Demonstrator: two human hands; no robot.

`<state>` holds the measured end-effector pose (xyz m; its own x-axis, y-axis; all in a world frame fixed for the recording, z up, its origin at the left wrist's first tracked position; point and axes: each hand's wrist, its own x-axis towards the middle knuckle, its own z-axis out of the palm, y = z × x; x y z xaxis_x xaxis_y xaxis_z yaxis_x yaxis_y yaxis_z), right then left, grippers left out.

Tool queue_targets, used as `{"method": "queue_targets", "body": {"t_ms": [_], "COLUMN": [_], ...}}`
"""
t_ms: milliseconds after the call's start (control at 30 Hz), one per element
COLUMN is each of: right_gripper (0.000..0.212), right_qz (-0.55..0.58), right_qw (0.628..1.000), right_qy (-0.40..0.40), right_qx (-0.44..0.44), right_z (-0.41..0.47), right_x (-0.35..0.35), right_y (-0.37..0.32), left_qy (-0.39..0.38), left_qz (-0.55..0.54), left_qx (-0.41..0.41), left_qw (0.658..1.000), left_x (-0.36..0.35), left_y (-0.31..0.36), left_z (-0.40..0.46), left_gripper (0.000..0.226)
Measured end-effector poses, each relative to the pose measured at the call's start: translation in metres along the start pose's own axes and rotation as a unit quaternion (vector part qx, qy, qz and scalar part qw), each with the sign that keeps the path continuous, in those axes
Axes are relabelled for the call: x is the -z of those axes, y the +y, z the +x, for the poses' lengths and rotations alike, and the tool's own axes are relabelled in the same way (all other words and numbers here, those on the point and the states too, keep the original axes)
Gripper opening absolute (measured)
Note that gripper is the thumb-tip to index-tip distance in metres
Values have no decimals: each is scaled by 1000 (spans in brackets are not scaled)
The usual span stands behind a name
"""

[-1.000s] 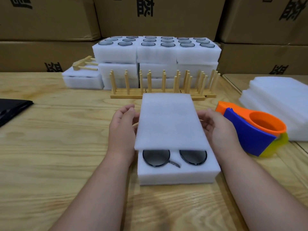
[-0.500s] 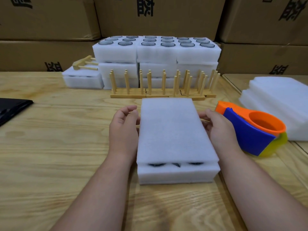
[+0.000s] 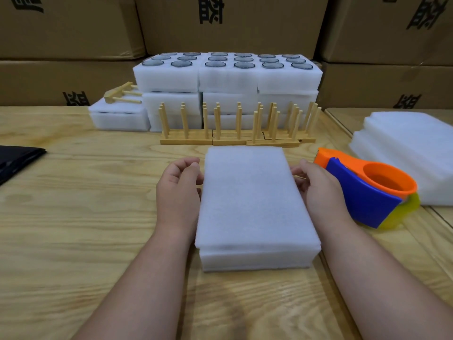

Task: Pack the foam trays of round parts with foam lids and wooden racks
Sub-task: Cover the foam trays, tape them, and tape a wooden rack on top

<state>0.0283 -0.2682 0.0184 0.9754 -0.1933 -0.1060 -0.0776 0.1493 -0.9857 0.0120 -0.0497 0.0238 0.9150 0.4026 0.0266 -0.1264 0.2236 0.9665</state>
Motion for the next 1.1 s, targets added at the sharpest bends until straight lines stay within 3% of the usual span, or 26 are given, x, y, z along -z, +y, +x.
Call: {"method": "queue_targets", "body": {"t_ms": [467,667,767,867,933,1033,1100], "right_gripper": [29,40,39,21,25,31,25], "right_qz": [-37,77,72,62,113,171,113], "right_qw": [999,995,996,991,965,943,952], "right_qy": [17,38,38,92,146,114,80], "right_qx": [4,-46,-42,71,185,263,274], "right_z": [-4,-2,-3,-7,-11,-17,-16], "right_x": [0,0,0,-1,2,9,8], "right_y": [-5,-4,-2,-6,-17,-40,-54], "left_qy": [8,43,61,51,25,5,4], "left_qz": [12,-1,-25,-109,-192,-241,-255], "left_qx": [-11,-19,-32,-1,34,55,63], "left_qw": [1000,999,997,993,980,969,965], "left_x": [0,4,7,9,10,14,16], "left_y": [1,-1,-2,-1,0,1,2], "left_z": [-3,3,13,24,30,36,37], "left_gripper": [22,16,16,38,48,52,54]}}
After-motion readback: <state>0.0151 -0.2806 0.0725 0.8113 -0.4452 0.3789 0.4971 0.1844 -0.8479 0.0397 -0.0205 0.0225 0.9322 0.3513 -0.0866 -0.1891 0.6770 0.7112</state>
